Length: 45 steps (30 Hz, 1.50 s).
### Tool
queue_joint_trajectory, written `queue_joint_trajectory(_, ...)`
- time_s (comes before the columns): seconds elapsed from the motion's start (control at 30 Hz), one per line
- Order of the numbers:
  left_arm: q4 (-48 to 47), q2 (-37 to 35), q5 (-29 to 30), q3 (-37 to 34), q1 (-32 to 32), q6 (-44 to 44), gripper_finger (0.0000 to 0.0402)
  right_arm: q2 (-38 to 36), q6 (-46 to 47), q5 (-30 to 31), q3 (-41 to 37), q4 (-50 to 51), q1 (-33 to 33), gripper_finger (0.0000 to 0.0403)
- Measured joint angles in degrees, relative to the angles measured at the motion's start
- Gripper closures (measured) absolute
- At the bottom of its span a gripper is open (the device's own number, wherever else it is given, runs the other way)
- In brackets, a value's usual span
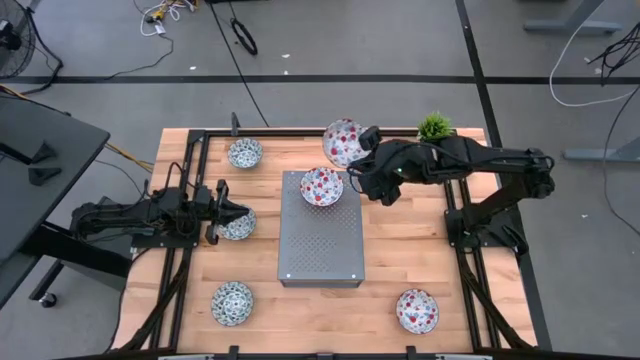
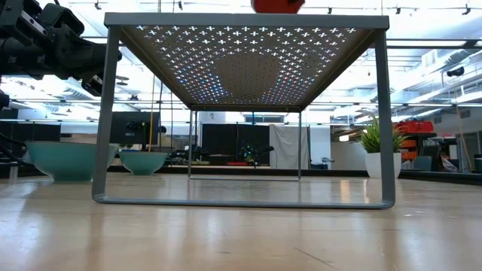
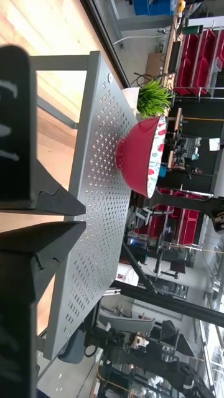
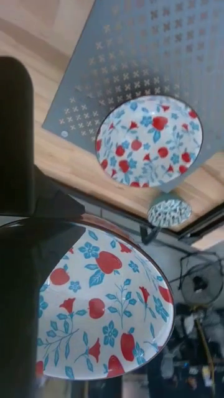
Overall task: Pick & Place Mini bowls
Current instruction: Put the top red bowl on top of the red bowl on the shelf
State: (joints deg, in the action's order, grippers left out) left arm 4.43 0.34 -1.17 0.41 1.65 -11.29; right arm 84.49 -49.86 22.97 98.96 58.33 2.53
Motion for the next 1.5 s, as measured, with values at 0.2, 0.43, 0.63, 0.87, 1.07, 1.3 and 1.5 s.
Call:
queue_joint_trajectory(0.2,0.00,0.01,0.00,0.01,0.01,-0.02,0.0369,0.91,-3.39,-7.80,0.04,-0.78,-1.71,0.0403)
queue_joint_trajectory(0.43,0.00,0.00,0.00,0.00,0.02,-0.04,0.0369,2.06,-5.32,-16.05,0.11,-1.21,-2.49,0.0403)
queue_joint_trajectory(0.63,0.02,0.01,-0.01,0.00,0.02,0.00,0.0369,3.65,-5.34,-22.01,0.09,-1.70,-3.31,0.0403)
queue_joint_trajectory(0.87,-0.21,0.02,-0.02,0.00,0.01,-0.03,0.0369,6.29,-6.83,-26.49,0.09,-1.02,-4.37,0.0403)
queue_joint_trajectory(1.07,-0.07,0.01,-0.02,0.01,0.02,0.00,0.0369,8.83,-7.65,-26.92,0.09,-0.38,-4.50,0.0403)
queue_joint_trajectory(1.3,-0.09,0.02,0.00,0.00,0.02,0.00,0.0369,9.62,-7.65,-26.94,0.09,0.98,-4.48,0.0403)
queue_joint_trajectory(1.5,-0.07,0.02,0.00,0.00,0.02,-0.04,0.0369,10.06,-7.70,-26.91,0.09,2.23,-4.48,0.0403)
